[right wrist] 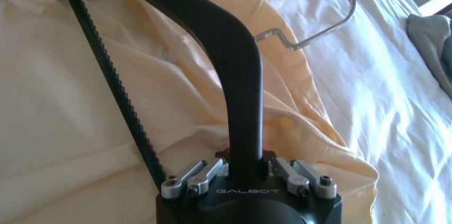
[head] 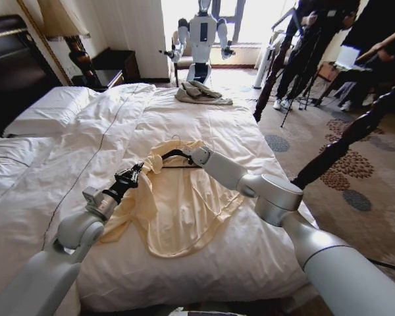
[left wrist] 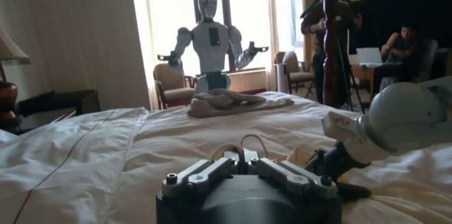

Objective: Pick up the clothes from the bed and hang them on the clothes hanger.

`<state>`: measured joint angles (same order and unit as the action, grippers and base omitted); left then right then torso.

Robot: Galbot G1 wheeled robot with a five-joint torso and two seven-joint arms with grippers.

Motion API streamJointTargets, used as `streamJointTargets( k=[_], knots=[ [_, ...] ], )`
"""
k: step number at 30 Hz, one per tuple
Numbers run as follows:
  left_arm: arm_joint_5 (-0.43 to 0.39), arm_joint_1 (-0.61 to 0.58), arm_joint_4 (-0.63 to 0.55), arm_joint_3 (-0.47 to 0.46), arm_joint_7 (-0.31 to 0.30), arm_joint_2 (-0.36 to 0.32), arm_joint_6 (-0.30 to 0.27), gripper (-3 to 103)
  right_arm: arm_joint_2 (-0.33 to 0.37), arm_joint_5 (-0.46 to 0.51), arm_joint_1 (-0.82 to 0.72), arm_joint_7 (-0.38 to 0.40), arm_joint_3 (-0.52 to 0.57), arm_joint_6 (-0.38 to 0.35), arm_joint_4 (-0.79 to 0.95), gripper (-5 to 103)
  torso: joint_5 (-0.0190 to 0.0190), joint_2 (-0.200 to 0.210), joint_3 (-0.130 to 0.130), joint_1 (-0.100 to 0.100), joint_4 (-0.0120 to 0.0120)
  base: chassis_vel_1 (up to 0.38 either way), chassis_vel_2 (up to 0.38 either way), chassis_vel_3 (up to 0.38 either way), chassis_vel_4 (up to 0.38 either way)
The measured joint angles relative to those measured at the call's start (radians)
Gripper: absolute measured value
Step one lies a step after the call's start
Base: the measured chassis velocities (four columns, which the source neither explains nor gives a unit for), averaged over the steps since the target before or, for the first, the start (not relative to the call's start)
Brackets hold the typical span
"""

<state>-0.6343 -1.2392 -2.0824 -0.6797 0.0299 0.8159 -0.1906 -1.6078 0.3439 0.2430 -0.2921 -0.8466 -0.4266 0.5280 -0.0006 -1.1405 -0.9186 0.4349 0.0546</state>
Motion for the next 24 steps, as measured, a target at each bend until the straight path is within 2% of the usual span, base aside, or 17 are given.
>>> streamJointTargets(
  k=[1, 3, 5, 6, 9, 15, 22, 24],
  knots=[
    [-0.015, 0.006, 0.022, -0.020, 0.005, -0.016, 0.003, 2, 0.000, -0.002, 0.007, -0.031, -0.001, 0.029, -0.012, 18, 0.0002, 0.000, 0.000, 0.000, -0.0001, 0.000, 0.000, 0.000, 0.000],
    [-0.020, 0.006, 0.028, -0.027, 0.008, -0.021, 0.005, 2, 0.000, -0.005, 0.009, -0.046, -0.001, 0.042, -0.018, 18, 0.0002, 0.000, 0.000, 0.000, -0.0001, 0.000, 0.000, 0.000, 0.000],
    [-0.039, 0.005, 0.042, -0.056, 0.021, -0.040, 0.012, 2, 0.000, -0.033, 0.024, -0.112, -0.009, 0.078, -0.029, 18, 0.0002, 0.000, 0.000, 0.000, 0.0000, 0.000, 0.000, 0.000, 0.000],
    [-0.050, 0.004, 0.043, -0.067, 0.023, -0.045, 0.012, 2, 0.000, -0.040, 0.034, -0.144, -0.021, 0.084, -0.021, 18, 0.0002, 0.000, 0.000, 0.000, -0.0001, 0.000, 0.000, 0.000, 0.000],
    [-0.054, 0.005, 0.043, -0.076, 0.024, -0.048, 0.015, 2, -0.001, -0.043, 0.044, -0.175, -0.036, 0.087, -0.009, 18, 0.0002, 0.000, 0.000, 0.000, -0.0004, 0.000, 0.000, 0.000, 0.000],
    [-0.017, 0.007, 0.057, -0.096, 0.017, -0.046, 0.038, 2, 0.000, -0.069, 0.071, -0.258, -0.072, 0.116, -0.006, 18, 0.0001, 0.000, 0.000, 0.000, -0.0002, 0.000, 0.000, 0.000, 0.000],
    [0.003, 0.020, 0.043, -0.110, -0.014, -0.045, 0.064, 2, -0.001, -0.068, 0.081, -0.278, -0.090, 0.145, -0.026, 18, 0.0002, 0.000, 0.000, 0.000, -0.0005, 0.000, 0.000, 0.000, 0.000],
    [0.004, 0.029, 0.030, -0.109, -0.019, -0.051, 0.066, 2, 0.000, -0.050, 0.075, -0.270, -0.089, 0.152, -0.041, 18, 0.0001, 0.000, 0.000, 0.000, 0.0003, 0.000, 0.000, 0.000, 0.000]
  ],
)
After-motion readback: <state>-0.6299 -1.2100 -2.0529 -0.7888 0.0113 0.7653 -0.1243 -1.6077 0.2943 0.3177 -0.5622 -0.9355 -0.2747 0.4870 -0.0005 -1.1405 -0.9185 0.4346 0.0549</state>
